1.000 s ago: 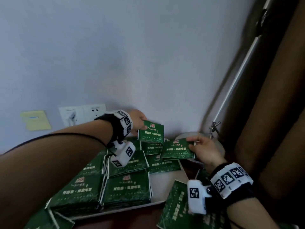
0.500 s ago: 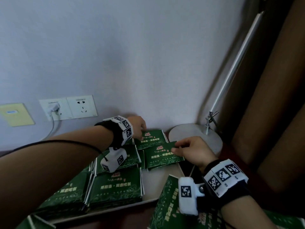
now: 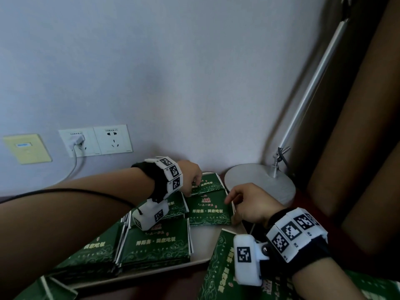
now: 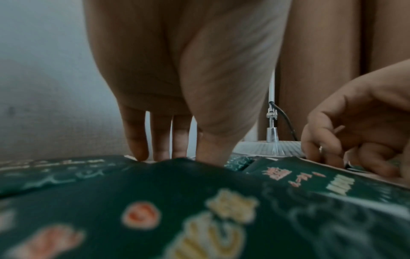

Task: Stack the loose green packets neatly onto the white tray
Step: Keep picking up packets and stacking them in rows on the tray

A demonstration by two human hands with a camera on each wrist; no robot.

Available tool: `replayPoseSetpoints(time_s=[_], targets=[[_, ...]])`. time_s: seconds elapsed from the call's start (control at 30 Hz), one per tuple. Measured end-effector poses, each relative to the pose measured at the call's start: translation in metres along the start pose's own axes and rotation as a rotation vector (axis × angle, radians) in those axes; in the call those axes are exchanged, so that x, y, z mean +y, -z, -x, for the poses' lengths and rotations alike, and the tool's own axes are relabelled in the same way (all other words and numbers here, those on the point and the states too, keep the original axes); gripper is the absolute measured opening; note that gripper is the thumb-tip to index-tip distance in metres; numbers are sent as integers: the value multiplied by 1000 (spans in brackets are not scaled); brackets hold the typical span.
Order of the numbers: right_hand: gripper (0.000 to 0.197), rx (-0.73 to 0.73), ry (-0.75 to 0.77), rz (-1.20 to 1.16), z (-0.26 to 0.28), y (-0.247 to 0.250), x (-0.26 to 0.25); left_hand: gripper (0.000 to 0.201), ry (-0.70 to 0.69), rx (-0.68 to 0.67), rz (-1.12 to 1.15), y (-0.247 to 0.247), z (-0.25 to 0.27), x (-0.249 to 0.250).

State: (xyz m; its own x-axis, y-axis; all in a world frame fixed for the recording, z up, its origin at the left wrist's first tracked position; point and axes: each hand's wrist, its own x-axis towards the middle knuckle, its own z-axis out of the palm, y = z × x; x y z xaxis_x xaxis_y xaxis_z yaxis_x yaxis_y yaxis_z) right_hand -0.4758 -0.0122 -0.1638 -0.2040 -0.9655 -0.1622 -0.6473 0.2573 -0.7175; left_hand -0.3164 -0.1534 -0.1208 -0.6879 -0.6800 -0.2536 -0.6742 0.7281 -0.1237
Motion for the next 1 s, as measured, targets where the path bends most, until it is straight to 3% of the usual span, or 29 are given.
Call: replayPoseSetpoints(time_s=[0.2, 0.3, 0.57, 0.63, 0.8, 1.0], targets=[[41, 42, -2, -54, -4, -2, 2, 37, -4, 79, 68, 3, 6, 4], [39, 77, 1, -81, -5, -2, 3, 28, -101, 138, 169, 5, 12, 14], [35, 122, 7, -130, -3, -2, 1, 71, -240, -153, -74, 0, 15, 41], [32, 132, 4, -156, -2, -1, 1, 76, -236, -150, -113, -3, 13, 39], [22, 184, -4, -219, -7, -2, 4, 55, -175, -81, -119, -5, 10, 33], [19, 217, -7, -283, -6, 0, 0, 61, -56, -74, -57, 6, 25, 31]])
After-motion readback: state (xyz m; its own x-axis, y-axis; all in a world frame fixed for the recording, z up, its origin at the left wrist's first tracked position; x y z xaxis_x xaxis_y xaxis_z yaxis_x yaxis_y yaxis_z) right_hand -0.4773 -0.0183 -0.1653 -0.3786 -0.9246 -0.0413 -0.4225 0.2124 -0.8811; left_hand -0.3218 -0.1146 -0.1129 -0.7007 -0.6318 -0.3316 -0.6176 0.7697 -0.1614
